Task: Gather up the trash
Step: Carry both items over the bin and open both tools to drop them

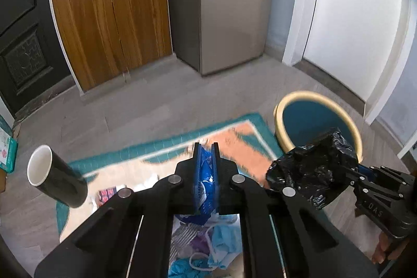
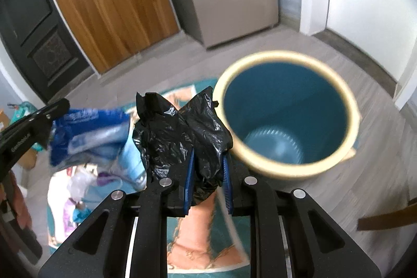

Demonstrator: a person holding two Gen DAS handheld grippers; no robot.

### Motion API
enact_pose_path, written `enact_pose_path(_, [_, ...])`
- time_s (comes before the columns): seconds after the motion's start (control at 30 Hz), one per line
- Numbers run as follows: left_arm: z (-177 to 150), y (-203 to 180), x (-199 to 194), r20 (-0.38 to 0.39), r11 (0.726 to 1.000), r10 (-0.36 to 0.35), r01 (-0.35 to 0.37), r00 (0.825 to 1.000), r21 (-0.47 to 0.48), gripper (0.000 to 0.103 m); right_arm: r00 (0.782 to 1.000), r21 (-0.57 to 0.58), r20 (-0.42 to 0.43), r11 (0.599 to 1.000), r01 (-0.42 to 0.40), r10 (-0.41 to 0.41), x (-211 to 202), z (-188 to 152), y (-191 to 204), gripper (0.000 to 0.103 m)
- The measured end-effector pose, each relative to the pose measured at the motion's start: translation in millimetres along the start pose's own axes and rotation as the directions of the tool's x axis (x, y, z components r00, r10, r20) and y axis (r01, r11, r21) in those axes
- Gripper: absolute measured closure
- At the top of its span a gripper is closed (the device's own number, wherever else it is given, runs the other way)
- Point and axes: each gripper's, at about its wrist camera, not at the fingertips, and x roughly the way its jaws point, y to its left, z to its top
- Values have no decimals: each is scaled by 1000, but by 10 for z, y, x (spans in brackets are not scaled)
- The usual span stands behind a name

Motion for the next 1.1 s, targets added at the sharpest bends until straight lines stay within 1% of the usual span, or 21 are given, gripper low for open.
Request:
enact_pose_path(0.03, [42, -11, -28, 13, 1000, -8, 8, 1000, -9, 97, 1000, 11, 5, 1000, 9, -9, -46, 44, -36, 82])
enact_pose_path(0.17, [251, -111, -141, 72, 999, -45, 47, 996, -25, 101, 1000, 77, 20, 997, -1, 0, -238, 292, -270, 82])
enact_pose_path(0.27, [386, -222, -206, 119, 997, -74, 76, 990, -14, 103, 997, 100, 71, 995, 3, -10, -405, 543, -497, 82])
enact_pose_path(0.33, [475, -344, -218, 140, 996, -91, 91, 986, 5, 103, 995, 104, 93, 994, 27, -37, -440, 699, -669, 82])
enact_pose_path(0.4, [518, -462, -181, 140, 994, -106, 103, 984, 24, 103, 992, 102, 103, 993, 67, -77, -416, 798, -831, 82])
enact_pose_path(0.47, [525, -575, -112, 125, 992, -118, 113, 985, 51, 103, 989, 113, 104, 989, 92, -104, -353, 823, -963, 82])
enact_pose_path(0.5, [517, -624, -67, 110, 993, -108, 100, 988, 69, 103, 990, 131, 95, 987, 93, -106, -293, 801, -1036, 82])
enact_pose_path(0.63, [433, -660, 145, 17, 984, -146, 144, 989, 102, 103, 999, 205, 7, 978, 47, -49, -7, 688, -1207, 82])
enact_pose_path(0.73, [286, -677, 410, -81, 980, -164, 172, 983, 98, 102, 999, 223, 2, 974, 33, -34, 42, 719, -1247, 82])
enact_pose_path(0.77, [226, -701, 502, -114, 980, -158, 170, 981, 104, 96, 999, 221, 7, 975, 31, -33, 39, 731, -1250, 82])
enact_pose_path(0.8, [165, -729, 582, -140, 980, -139, 156, 980, 121, 84, 999, 216, 9, 976, 29, -32, 48, 750, -1229, 82])
enact_pose_path(0.83, [117, -736, 631, -149, 980, -129, 149, 980, 130, 76, 1000, 214, 7, 977, 26, -29, 56, 763, -1217, 82])
enact_pose_path(0.87, [79, -736, 694, -159, 981, -118, 140, 980, 136, 58, 1000, 218, 5, 976, 19, -20, 54, 761, -1209, 82])
enact_pose_path(0.9, [45, -722, 739, -166, 982, -108, 131, 980, 134, 52, 1000, 220, 1, 975, 8, -9, 60, 749, -1209, 82])
enact_pose_path(0.93, [22, -702, 802, -178, 984, -109, 132, 978, 120, 52, 1000, 212, -2, 977, 7, -7, 67, 742, -1202, 82])
enact_pose_path(1.03, [-8, -600, 1021, -221, 987, -118, 139, 968, 82, 45, 1000, 198, -2, 980, 6, -5, 89, 789, -1191, 82])
enact_pose_path(1.1, [20, -524, 1148, -230, 989, -113, 132, 967, 66, 43, 1000, 203, -2, 979, 3, -3, 105, 776, -1197, 82])
